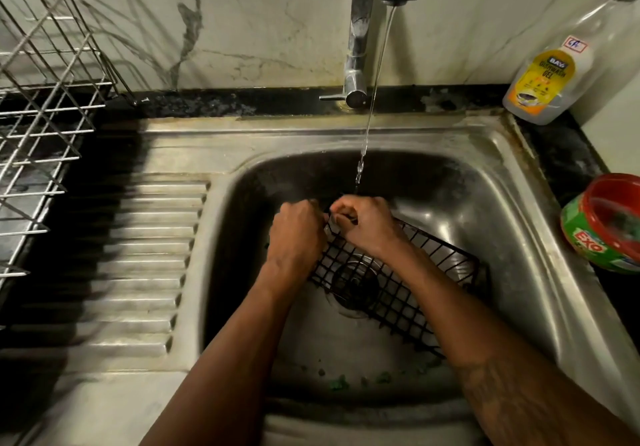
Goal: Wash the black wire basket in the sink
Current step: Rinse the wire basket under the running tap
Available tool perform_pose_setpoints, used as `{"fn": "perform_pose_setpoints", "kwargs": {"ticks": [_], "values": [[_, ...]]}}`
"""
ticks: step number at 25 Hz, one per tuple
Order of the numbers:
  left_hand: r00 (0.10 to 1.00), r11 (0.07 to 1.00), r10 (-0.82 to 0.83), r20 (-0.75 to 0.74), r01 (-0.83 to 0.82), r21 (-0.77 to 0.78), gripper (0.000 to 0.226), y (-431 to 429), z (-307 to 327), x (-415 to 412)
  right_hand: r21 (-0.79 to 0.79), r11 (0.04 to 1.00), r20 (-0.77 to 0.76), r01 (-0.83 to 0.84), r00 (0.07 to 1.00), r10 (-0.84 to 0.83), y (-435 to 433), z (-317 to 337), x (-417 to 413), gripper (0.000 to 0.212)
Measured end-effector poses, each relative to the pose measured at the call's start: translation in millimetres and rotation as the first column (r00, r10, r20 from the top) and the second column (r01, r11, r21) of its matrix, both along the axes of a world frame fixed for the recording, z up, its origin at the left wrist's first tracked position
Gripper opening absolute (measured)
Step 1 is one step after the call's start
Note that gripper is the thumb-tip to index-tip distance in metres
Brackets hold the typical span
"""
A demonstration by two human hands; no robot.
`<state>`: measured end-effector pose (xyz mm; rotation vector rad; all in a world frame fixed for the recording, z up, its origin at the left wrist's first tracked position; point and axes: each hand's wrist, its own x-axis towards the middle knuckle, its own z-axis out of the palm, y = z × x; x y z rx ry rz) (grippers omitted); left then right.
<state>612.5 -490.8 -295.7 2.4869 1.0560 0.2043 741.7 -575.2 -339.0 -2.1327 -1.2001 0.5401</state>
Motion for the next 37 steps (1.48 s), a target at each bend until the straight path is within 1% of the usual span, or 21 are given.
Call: {"fn": "perform_pose_setpoints", "kwargs": {"ticks": [1,2,4,6,8,9,11,13,16,17,19,21,23,25,26,27,29,31,32,34,37], "values": [[1.0,1.0,0.001,-0.028,-0.001,-0.017,0.01,-1.3,2.3,-0.2,0.112,0.991,0.015,0.079,0.997,-0.081,0.3,3.8,-0.2,0.014],[0.998,0.999,-0.012,-0.062,0.009,-0.045,0.011,-3.5,4.2,0.2,0.196,0.973,0.069,0.118,0.989,-0.134,1.4,5.2,-1.5,0.011],[0.99,0.993,-0.06,-0.13,0.046,-0.109,0.009,-8.0,5.3,0.8,0.239,0.962,0.195,0.129,0.964,-0.178,3.2,2.6,-5.1,0.012],[0.979,0.986,-0.115,-0.171,0.092,-0.142,0.01,-8.7,5.5,2.0,0.17,0.981,0.323,0.09,0.936,-0.141,8.8,-0.4,-10.6,0.014],[0.98,0.984,-0.135,-0.144,0.115,-0.137,0.009,-8.4,5.6,2.5,0.039,0.999,0.502,0.015,0.865,-0.032,18.5,0.7,-17.7,0.016],[0.984,0.985,-0.121,-0.129,0.103,-0.138,0.006,-8.1,7.0,2.1,-0.01,1.0,0.558,0.002,0.83,0.004,21.3,3.6,-16.9,0.018],[0.992,0.992,-0.043,-0.119,0.027,-0.127,0.011,-6.0,9.4,-0.9,-0.09,0.996,0.596,0.012,0.802,0.044,14.6,7.6,-4.1,0.024],[0.988,0.988,0.069,-0.135,-0.086,-0.129,0.016,0.1,10.0,-5.9,-0.15,0.985,0.547,0.085,0.837,0.011,-9.0,9.2,21.1,0.029],[0.978,0.972,0.125,-0.166,-0.154,-0.179,0.03,0.4,11.2,-9.5,-0.088,0.981,0.512,0.174,0.852,-0.106,-33.8,6.8,42.0,0.026],[0.979,0.973,0.119,-0.166,-0.149,-0.179,0.032,-1.5,11.4,-8.2,-0.07,0.986,0.499,0.148,0.861,-0.094,-26.5,5.6,36.0,0.027],[0.987,0.979,0.086,-0.136,-0.109,-0.172,0.028,-5.4,13.9,-3.3,-0.095,0.995,0.414,-0.004,0.909,0.043,4.1,5.8,9.7,0.033],[0.997,0.982,0.048,-0.068,-0.06,-0.18,0.005,-8.5,14.8,-0.8,-0.082,0.985,0.368,-0.153,0.914,0.173,27.7,3.2,-15.9,0.033],[0.995,0.972,0.096,-0.038,-0.102,-0.214,0.003,-8.5,16.2,-2.3,-0.058,0.983,0.374,-0.177,0.909,0.186,28.0,2.6,-16.7,0.034],[0.986,0.97,0.141,-0.094,-0.157,-0.186,0.026,-6.4,16.1,-8.1,-0.07,0.987,0.331,-0.142,0.93,0.157,7.4,3.4,7.5,0.037],[0.978,0.968,0.173,-0.114,-0.19,-0.161,0.034,-5.2,16.9,-11.0,-0.1,0.991,0.288,-0.087,0.951,0.112,-7.8,6.9,22.4,0.033],[0.974,0.967,0.195,-0.119,-0.211,-0.142,0.037,-2.9,15.8,-13.4,-0.127,0.992,0.239,-0.026,0.969,0.056,-24.1,8.7,39.2,0.028],[0.97,0.965,0.214,-0.115,-0.228,-0.127,0.036,-0.9,15.6,-15.1,-0.113,0.991,0.165,0.067,0.985,-0.047,-47.8,12.3,64.0,0.024],[0.968,0.963,0.218,-0.124,-0.234,-0.131,0.036,-1.9,15.6,-14.4,-0.161,0.983,0.191,0.09,0.98,-0.058,-45.6,10.0,66.5,0.025],[0.967,0.959,0.222,-0.126,-0.239,-0.149,0.036,-2.3,15.8,-13.6,-0.182,0.98,0.206,0.074,0.978,-0.036,-34.8,8.0,59.0,0.028],[0.967,0.954,0.222,-0.127,-0.242,-0.179,0.031,-3.8,14.4,-10.3,-0.145,0.989,0.18,-0.02,0.983,0.046,-7.4,7.2,33.6,0.034],[0.986,0.97,0.142,-0.084,-0.156,-0.188,0.006,-8.5,15.6,-6.1,-0.098,0.973,0.215,-0.207,0.95,0.224,27.7,12.8,-7.8,0.036]]}}
